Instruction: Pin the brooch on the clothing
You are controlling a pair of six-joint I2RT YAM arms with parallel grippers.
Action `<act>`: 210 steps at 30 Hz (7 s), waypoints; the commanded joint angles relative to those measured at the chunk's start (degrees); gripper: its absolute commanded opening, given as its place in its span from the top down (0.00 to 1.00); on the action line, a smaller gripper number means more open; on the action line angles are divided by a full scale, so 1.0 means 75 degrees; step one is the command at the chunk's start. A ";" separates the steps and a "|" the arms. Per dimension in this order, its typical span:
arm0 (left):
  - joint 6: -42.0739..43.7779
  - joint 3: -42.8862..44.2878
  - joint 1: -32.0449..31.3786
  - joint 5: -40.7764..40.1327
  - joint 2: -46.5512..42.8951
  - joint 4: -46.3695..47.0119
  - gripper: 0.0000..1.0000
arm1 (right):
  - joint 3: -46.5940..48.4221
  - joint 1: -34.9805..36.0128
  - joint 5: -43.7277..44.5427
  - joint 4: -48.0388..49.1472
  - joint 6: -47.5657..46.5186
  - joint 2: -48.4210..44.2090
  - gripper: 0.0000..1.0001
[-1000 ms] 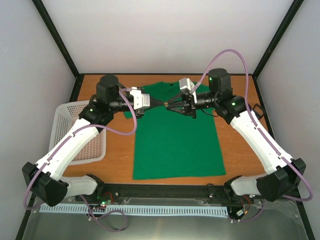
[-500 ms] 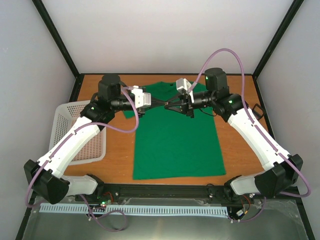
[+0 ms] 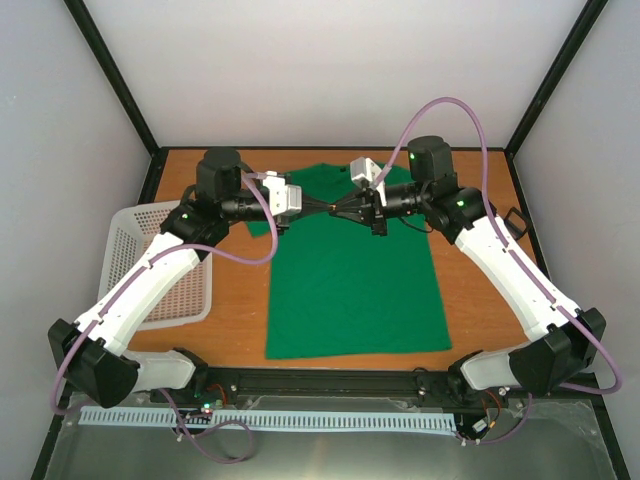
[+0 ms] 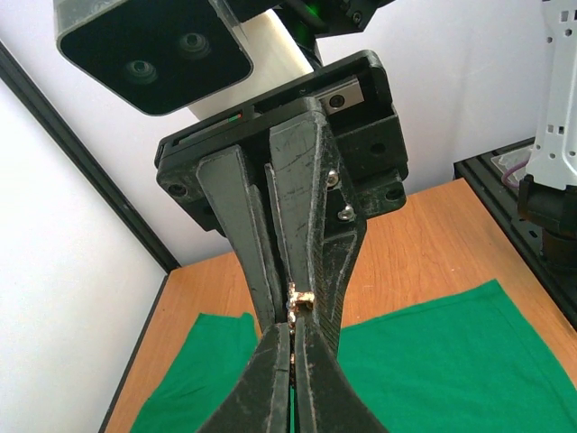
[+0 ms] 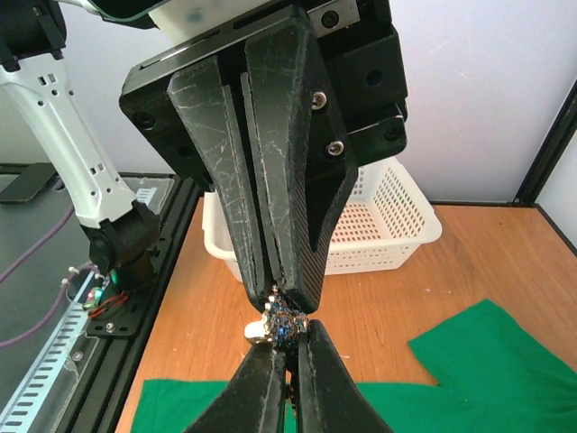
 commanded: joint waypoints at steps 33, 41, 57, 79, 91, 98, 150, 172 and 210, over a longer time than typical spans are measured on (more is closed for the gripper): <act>-0.7598 -0.1309 0.2456 -0.4502 0.0142 0.1342 0.03 | -0.2552 -0.0129 0.6696 0.6336 0.6366 0.0986 0.97; -0.5588 -0.0622 0.2471 -0.3379 0.2592 0.1752 0.15 | -0.1379 -0.0327 0.6471 0.7207 0.7463 0.3547 0.97; -0.3107 0.3152 0.1649 -0.3987 0.6848 -0.0706 0.31 | 0.0854 -0.0919 0.4659 0.6197 0.6637 0.6103 0.97; -0.2622 0.3895 0.1108 -0.5540 0.8197 -0.0640 0.36 | 0.1443 -0.1267 0.3371 0.5816 0.6904 0.6754 0.97; -0.2528 0.4025 0.1108 -0.5352 0.8500 -0.1119 0.43 | 0.1690 -0.1268 0.3350 0.5783 0.7118 0.6999 0.97; -0.2335 0.3863 0.1100 -0.5499 0.8489 -0.1081 0.67 | 0.1796 -0.1208 0.3428 0.5673 0.7215 0.7088 0.97; -0.2032 0.3002 0.1685 -0.3229 0.7103 -0.0226 0.99 | 0.5778 -0.1233 0.0078 0.4153 0.7606 1.0025 0.97; -0.1946 0.2742 0.1755 -0.3071 0.6937 -0.0059 0.99 | 0.6310 -0.1451 -0.0686 0.4259 0.7855 1.0498 0.97; -0.2088 0.3164 0.1776 -0.3016 0.7159 -0.0067 0.99 | 0.6096 -0.1288 -0.1124 0.4001 0.7768 1.0556 0.98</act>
